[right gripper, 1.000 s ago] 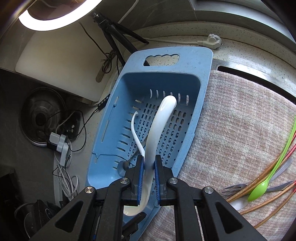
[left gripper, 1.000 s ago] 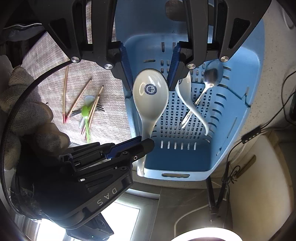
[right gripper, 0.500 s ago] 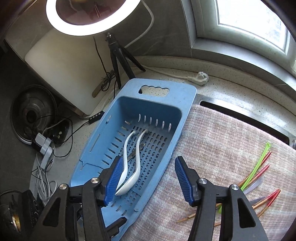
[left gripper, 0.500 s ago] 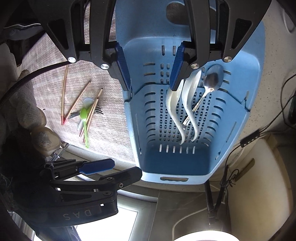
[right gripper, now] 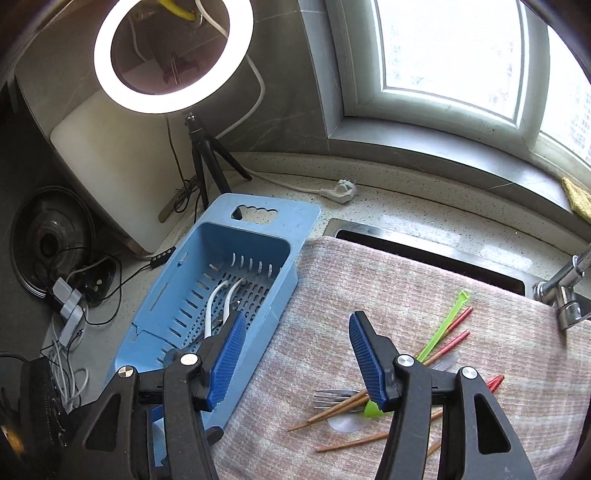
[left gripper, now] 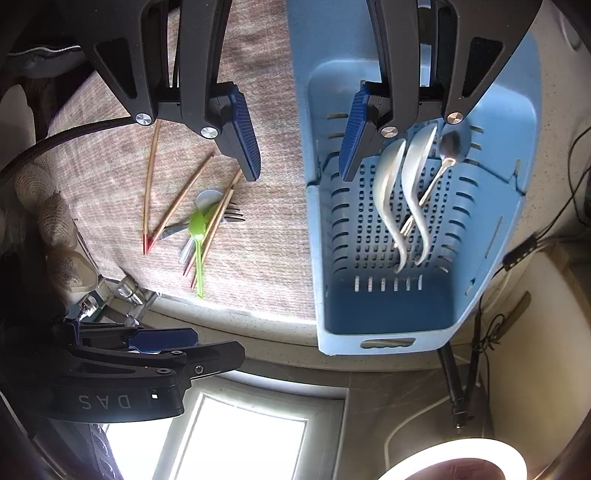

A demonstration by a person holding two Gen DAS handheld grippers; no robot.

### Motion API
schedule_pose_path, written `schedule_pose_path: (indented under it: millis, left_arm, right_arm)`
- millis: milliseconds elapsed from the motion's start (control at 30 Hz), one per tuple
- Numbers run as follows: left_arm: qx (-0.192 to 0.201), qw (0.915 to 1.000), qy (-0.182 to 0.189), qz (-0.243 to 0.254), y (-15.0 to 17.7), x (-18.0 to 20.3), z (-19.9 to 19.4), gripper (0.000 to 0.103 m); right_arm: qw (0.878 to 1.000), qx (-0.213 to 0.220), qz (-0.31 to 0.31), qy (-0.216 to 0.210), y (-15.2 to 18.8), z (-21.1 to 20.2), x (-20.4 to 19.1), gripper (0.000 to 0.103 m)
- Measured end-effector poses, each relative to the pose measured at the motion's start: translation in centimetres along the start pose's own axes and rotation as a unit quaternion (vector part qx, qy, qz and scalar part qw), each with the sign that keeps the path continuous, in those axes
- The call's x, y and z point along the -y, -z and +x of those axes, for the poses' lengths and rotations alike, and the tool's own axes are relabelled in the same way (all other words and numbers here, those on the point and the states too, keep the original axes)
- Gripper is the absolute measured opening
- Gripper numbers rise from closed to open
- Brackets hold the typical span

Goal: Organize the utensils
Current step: 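Move both tools back over the red-tipped wooden chopsticks on the towel, then close the left tool on one red-tipped chopstick while the right tool grasps the other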

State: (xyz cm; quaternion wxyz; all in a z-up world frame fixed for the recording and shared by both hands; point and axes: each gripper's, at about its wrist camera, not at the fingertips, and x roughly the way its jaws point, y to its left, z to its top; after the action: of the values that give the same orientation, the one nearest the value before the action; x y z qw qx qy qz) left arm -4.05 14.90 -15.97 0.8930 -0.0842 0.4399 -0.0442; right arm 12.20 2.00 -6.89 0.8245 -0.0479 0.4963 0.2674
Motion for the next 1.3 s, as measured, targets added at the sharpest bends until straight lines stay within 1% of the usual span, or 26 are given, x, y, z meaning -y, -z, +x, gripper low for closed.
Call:
schedule_pose_path:
  millis: [100,267,367,500,633,833,867,933,1000,1133,1200,1300]
  left_arm:
    - [-0.001,0.9999,0.007,0.012,-0.4,1.2,0.3,0.043]
    - [-0.002,0.9994,0.021,0.029,-0.9,3.3,0.8,0.043]
    - [-0.005,0.9989,0.031,0.035,-1.0,4.3,1.3,0.043]
    - [-0.013,0.998,0.042,0.046,-1.1,5.7,2.3,0.043]
    - [-0.026,0.9963,0.054,0.062,-1.1,7.4,3.5,0.043]
    - [-0.045,0.992,0.075,0.091,-1.2,9.9,5.2,0.042]
    - [-0.049,0.9912,0.079,0.095,-1.3,10.2,5.4,0.041]
    - [-0.056,0.9892,0.086,0.104,-1.6,10.8,6.0,0.036]
    - [-0.065,0.9868,0.089,0.119,-1.9,11.4,6.7,0.028]
    - [-0.082,0.981,0.089,0.152,-2.5,12.5,7.9,0.026]
    - [-0.092,0.9779,0.09,0.165,-2.8,12.7,8.5,0.021]
    - [-0.108,0.9741,0.09,0.178,-3.3,12.7,9.4,0.021]
  right_arm:
    - [1.0,0.006,0.009,0.013,0.5,-1.0,1.9,0.054]
    - [0.999,0.006,0.037,0.03,1.9,-2.7,6.3,0.054]
    - [0.997,0.001,0.059,0.045,3.0,-3.6,9.3,0.054]
    - [0.995,-0.015,0.087,0.049,4.7,-4.6,12.9,0.054]
    - [0.991,-0.033,0.12,0.051,6.6,-4.7,15.7,0.054]
    - [0.98,-0.066,0.185,0.022,9.2,-3.7,18.5,0.054]
    - [0.979,-0.07,0.193,0.016,9.5,-3.4,18.7,0.053]
    - [0.976,-0.078,0.205,0.008,10.0,-2.8,18.9,0.046]
    - [0.972,-0.086,0.217,-0.004,10.4,-2.1,19.1,0.042]
    - [0.964,-0.106,0.24,-0.035,11.2,-0.5,18.9,0.033]
    - [0.961,-0.112,0.248,-0.045,11.5,0.3,18.6,0.03]
    - [0.954,-0.12,0.268,-0.061,11.8,1.3,18.5,0.027]
